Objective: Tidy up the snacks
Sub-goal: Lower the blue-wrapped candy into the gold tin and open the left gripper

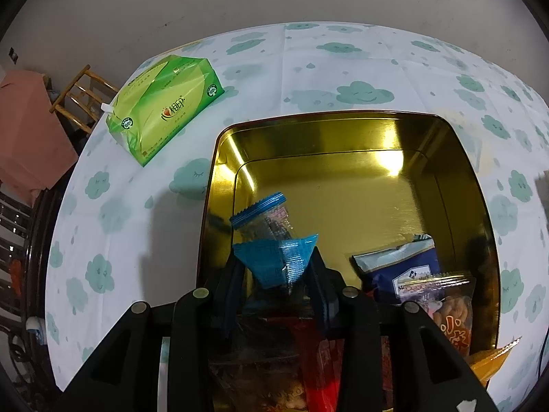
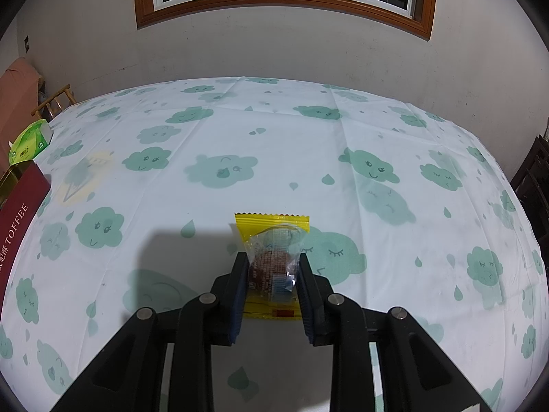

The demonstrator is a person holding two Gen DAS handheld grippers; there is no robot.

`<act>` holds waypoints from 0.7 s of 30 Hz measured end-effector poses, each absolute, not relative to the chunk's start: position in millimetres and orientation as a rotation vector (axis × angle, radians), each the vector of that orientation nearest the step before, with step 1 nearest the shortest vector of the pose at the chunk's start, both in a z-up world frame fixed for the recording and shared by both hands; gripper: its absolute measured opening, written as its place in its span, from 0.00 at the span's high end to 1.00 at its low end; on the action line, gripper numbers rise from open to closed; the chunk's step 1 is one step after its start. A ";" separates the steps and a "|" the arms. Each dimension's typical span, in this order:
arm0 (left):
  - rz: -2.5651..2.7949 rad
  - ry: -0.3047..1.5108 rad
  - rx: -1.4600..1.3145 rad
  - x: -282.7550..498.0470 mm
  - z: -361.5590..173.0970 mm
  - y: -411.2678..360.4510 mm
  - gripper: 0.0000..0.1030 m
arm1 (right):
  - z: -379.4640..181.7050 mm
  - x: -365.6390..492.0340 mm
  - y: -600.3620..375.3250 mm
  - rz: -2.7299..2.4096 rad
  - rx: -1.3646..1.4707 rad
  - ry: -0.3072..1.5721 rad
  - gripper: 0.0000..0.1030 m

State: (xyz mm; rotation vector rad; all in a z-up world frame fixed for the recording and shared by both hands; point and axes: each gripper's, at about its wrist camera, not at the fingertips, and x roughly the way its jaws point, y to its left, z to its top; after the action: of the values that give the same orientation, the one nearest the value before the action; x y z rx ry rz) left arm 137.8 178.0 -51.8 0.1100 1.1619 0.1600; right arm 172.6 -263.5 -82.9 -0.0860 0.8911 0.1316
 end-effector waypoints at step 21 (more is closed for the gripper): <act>0.160 1.151 0.122 137.0 -47.2 173.8 0.51 | -83.0 172.5 -263.6 0.131 -0.086 0.891 0.74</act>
State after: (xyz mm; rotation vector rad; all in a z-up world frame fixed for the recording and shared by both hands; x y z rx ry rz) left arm 137.0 173.8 -47.2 0.1217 1.1513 0.1599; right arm 172.5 -263.6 -83.0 -0.0859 0.8915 0.1308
